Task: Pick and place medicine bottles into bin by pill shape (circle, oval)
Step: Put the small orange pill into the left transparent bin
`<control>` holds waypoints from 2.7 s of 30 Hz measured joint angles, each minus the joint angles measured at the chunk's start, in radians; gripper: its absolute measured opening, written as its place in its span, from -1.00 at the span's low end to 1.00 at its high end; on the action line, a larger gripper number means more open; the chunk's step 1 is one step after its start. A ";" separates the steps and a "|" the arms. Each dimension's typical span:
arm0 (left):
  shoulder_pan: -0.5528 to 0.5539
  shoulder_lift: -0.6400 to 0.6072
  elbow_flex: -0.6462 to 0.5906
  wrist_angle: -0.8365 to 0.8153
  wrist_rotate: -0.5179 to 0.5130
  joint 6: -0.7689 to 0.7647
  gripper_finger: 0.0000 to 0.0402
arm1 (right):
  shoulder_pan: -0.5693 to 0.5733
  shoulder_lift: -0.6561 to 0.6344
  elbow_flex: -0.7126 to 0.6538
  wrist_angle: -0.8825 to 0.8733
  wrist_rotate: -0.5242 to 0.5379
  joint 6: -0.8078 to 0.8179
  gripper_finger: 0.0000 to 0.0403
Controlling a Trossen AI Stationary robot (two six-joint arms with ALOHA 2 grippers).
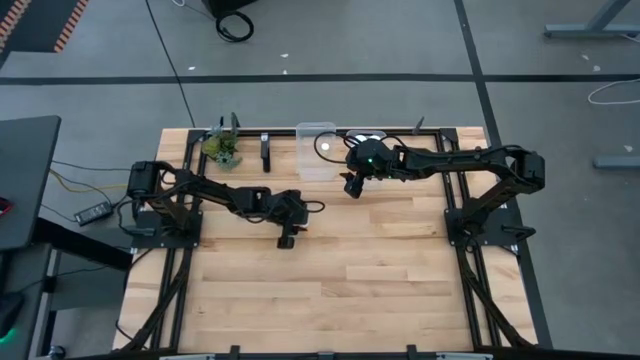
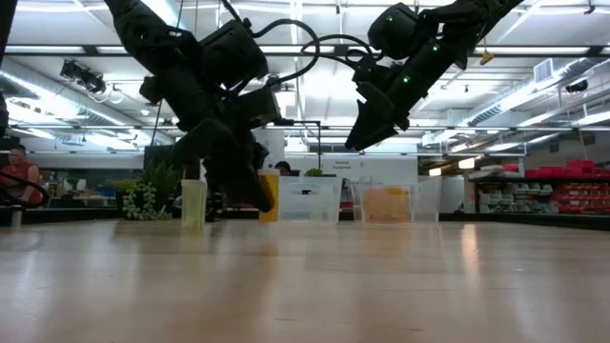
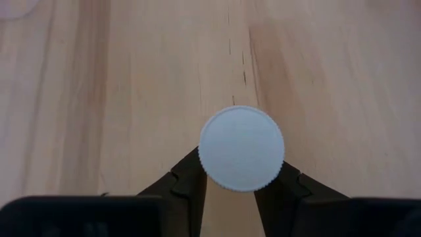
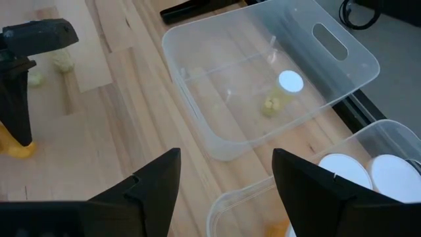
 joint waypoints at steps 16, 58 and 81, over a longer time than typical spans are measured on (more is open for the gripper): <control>0.111 0.000 0.097 -0.068 0.000 -0.001 -0.42 | -0.001 0.000 0.000 -0.005 0.000 -0.033 0.22; 0.469 0.135 0.312 -0.020 0.019 0.077 -0.42 | -0.075 -0.001 0.000 0.026 0.012 -0.146 0.22; 0.514 0.210 0.428 -0.054 -0.002 0.017 -0.45 | -0.075 -0.001 0.000 0.087 -0.004 -0.157 0.22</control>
